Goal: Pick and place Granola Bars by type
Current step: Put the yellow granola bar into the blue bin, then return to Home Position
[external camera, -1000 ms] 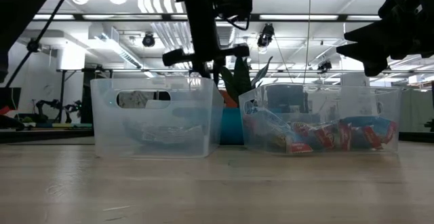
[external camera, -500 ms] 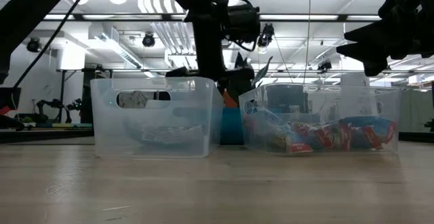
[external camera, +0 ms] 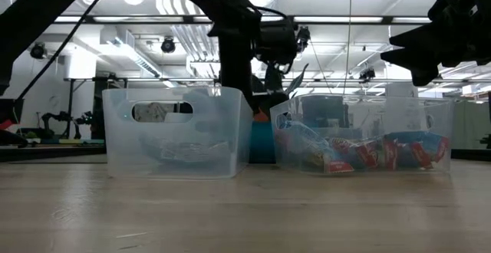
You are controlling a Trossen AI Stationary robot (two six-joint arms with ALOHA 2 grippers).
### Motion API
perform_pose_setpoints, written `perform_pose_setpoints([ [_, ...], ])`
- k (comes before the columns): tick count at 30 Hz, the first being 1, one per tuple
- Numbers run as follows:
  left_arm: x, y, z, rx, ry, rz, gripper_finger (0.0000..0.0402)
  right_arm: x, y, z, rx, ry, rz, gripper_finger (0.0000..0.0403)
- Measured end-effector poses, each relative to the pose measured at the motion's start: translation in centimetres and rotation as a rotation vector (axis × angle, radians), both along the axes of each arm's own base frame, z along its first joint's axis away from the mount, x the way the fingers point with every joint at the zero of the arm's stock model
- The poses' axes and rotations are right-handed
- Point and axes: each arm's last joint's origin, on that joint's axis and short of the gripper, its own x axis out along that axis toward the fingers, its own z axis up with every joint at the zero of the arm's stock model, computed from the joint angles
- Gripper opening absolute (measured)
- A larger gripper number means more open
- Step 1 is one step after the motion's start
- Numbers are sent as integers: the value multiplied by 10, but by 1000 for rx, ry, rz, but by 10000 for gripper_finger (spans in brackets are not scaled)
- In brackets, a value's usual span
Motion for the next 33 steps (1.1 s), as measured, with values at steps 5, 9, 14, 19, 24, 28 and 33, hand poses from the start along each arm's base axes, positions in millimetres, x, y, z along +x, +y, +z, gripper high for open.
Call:
perform_pose_setpoints([
  [5, 0, -3, 1, 4, -4, -13, 20, 0, 0, 0, 0, 1, 0, 189],
  [9, 0, -3, 0, -1, -2, -15, 22, 0, 0, 0, 0, 1, 0, 189],
  [14, 0, -5, 0, 1, -2, -20, 24, 0, 0, 0, 0, 0, 0, 189],
  [19, -1, -12, 9, 7, -10, -61, 25, 0, 0, 0, 0, 1, 0, 189],
  [24, -5, -19, 19, 13, -7, -102, 25, 0, 0, 0, 0, 0, 1, 189],
  [28, -7, -21, 22, 16, -5, -119, 37, 0, 0, 0, 0, 1, 1, 189],
  [33, -7, -23, 24, 24, -8, -127, 100, 0, 0, 0, 0, 0, 0, 189],
])
